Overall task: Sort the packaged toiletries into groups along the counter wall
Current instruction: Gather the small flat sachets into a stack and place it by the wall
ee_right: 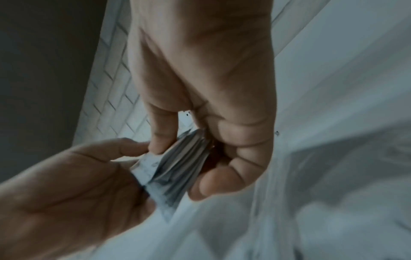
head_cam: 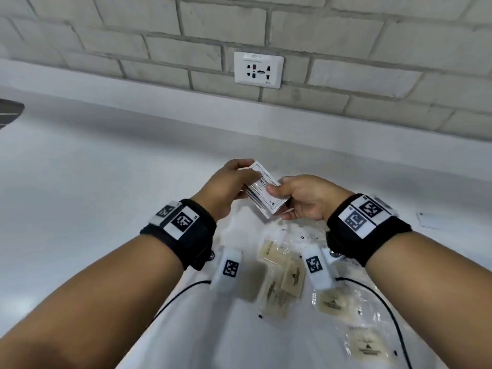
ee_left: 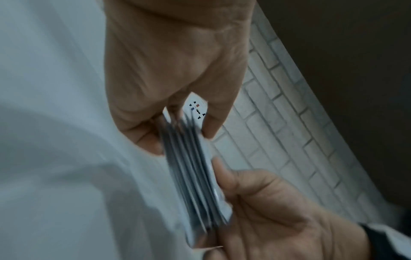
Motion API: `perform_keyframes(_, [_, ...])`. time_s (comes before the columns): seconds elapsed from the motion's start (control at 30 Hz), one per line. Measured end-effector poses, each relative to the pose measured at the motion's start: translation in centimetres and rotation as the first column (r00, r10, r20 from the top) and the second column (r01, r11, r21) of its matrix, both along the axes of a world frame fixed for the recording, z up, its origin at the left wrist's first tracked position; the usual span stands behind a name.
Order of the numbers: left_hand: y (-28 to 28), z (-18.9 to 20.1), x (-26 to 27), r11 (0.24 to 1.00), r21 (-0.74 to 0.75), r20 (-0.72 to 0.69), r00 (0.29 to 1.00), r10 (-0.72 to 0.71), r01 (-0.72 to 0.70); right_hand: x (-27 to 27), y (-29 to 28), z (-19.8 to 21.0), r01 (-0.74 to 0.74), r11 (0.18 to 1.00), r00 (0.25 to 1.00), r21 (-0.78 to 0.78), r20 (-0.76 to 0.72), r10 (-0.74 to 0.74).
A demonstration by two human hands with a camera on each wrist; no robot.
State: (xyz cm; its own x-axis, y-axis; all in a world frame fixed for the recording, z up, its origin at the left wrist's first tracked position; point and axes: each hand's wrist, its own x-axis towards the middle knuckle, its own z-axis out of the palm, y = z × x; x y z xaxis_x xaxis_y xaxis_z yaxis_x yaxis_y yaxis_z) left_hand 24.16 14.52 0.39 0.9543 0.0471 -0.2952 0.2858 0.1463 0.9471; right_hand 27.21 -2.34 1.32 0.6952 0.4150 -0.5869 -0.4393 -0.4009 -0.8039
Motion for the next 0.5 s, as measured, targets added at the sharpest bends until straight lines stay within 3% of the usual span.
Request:
perform_keyframes(0.1, [2.2,-0.8,1.7,0.963,0.231,-0.114,0.987,-0.114,0.138,2.4,1.8,-1.0,-0.117,0.974,0.993,-0.194,-0.020,0.115])
perform_keyframes(0.17, [2.9,-1.3,2.4,0.884,0.417,-0.173,0.974,-0.150,0.210,3.9,2.9,-1.6,-0.206,0.922,0.978,-0.327,-0.052,0.200])
perform_keyframes(0.23, [3.4,-1.2,2.9,0.710,0.638,-0.194,0.954,-0.229,0.300,5.0,3.6,-2.1,-0.279,0.851,0.960,-0.444,-0.097,0.265])
perform_keyframes(0.3, [3.4,-0.9,3.0,0.447,0.822,-0.168,0.900,-0.402,0.353,5.7,4.0,-2.4,-0.345,0.793,0.937,-0.502,-0.131,0.325])
perform_keyframes(0.4, [3.0,-1.2,3.2,0.055,0.946,-0.207,0.727,-0.654,0.319,6.1,4.2,-2.7,-0.371,0.758,0.925,-0.537,-0.140,0.353])
perform_keyframes(0.43, [3.0,-1.4,3.3,-0.020,0.955,-0.228,0.688,-0.689,0.297,6.2,4.3,-2.8,-0.367,0.746,0.924,-0.556,-0.129,0.359])
perform_keyframes(0.5, [2.7,-1.7,3.6,-0.066,0.959,-0.241,0.663,-0.708,0.277,6.1,4.3,-2.2,-0.339,0.678,0.908,-0.652,-0.038,0.417])
